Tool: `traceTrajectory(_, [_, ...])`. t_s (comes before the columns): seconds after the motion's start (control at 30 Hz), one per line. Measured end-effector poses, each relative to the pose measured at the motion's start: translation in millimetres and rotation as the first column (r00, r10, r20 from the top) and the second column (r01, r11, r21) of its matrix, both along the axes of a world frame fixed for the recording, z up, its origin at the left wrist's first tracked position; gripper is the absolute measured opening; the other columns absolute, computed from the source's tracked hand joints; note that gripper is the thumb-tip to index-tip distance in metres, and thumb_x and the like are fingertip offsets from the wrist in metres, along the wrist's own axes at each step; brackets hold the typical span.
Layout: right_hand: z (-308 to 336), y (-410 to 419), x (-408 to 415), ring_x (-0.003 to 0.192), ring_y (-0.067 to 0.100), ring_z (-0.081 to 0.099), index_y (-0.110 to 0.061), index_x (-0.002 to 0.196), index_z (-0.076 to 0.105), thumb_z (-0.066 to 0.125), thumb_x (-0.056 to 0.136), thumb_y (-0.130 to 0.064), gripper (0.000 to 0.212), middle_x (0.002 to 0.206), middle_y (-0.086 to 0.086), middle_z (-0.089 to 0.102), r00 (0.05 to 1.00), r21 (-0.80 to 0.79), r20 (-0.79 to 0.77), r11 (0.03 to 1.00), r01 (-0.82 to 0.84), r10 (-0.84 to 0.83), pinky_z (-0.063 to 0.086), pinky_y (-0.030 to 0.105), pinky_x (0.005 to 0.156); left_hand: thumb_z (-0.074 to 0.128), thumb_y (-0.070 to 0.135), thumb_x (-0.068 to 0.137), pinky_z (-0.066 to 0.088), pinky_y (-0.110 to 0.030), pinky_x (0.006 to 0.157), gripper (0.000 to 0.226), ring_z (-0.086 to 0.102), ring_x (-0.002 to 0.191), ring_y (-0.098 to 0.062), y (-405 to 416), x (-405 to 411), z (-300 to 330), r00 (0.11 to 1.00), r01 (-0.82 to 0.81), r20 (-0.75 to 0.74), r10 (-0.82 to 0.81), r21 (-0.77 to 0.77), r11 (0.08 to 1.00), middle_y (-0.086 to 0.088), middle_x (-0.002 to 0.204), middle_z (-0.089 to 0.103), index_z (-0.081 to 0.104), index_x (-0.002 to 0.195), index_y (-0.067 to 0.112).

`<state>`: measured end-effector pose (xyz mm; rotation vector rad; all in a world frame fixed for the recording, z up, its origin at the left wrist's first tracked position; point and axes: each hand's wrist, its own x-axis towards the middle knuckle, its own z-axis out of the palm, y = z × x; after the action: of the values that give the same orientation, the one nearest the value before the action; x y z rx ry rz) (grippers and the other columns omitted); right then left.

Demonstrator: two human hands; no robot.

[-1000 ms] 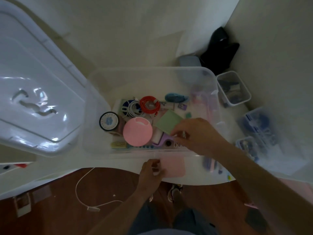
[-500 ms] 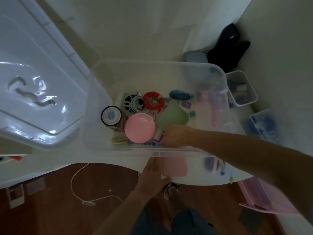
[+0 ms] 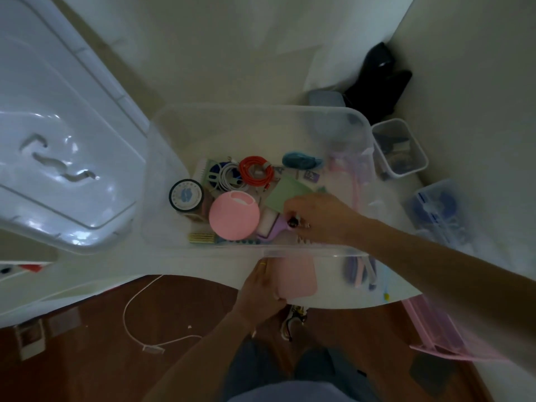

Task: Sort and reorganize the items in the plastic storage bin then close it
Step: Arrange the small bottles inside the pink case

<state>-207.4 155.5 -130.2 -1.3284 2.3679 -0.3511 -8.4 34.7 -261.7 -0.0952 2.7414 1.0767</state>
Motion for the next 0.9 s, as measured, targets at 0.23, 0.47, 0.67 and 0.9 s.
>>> traceTrajectory(0.23, [107.9,49.1,51.2,0.077,0.008,0.069,-0.024,0.106,0.063,0.072,0.088,-0.023,0.02,0.097,-0.008,0.065,0.852,-0.323,0.415,0.824,0.465,-0.319,0.059,0.032,0.072,0.086,0.033,0.068,0.05,-0.029,0.098,0.09,0.047,0.13,-0.006,-8.4,15.6,122.2,0.99,0.033,-0.141,0.01,0.296,0.955,0.012,0.141,0.042,0.036,0.142,0.021])
traceTrajectory(0.47, [203.1,69.1,72.1,0.108,0.015,0.063,-0.022,0.106,0.073,0.08,0.081,-0.027,0.027,0.122,-0.003,0.058,0.97,-0.523,0.234,0.834,0.176,-0.058,0.055,0.032,0.087,0.094,0.019,0.064,0.057,-0.029,0.089,0.099,0.05,0.132,-0.017,-29.2,1.2,250.7,0.955,0.001,-0.27,0.121,0.41,0.912,0.01,0.145,0.043,0.037,0.145,0.018])
traceTrajectory(0.67, [237.0,58.0,55.4,0.113,0.003,0.053,-0.027,0.126,0.059,0.076,0.073,-0.06,0.065,0.138,-0.007,0.04,0.968,-0.418,-0.25,0.904,-0.091,-0.018,0.054,0.03,0.086,0.092,0.019,0.07,0.057,-0.05,0.088,0.101,0.05,0.13,-0.033,-53.0,-48.0,282.9,0.933,0.046,-0.342,0.114,0.428,0.902,-0.003,0.147,0.04,0.032,0.15,0.011])
traceTrajectory(0.9, [264.8,44.0,13.7,0.086,0.003,0.068,-0.016,0.101,0.075,0.077,0.081,-0.034,0.027,0.116,-0.002,0.061,0.937,-0.685,-0.183,0.722,0.095,-0.297,0.055,0.019,0.082,0.081,-0.009,0.074,0.057,-0.055,0.089,0.109,0.052,0.131,-0.034,-56.8,-67.7,293.5,0.91,0.132,-0.398,0.116,0.543,0.829,-0.008,0.143,0.048,0.011,0.152,0.022])
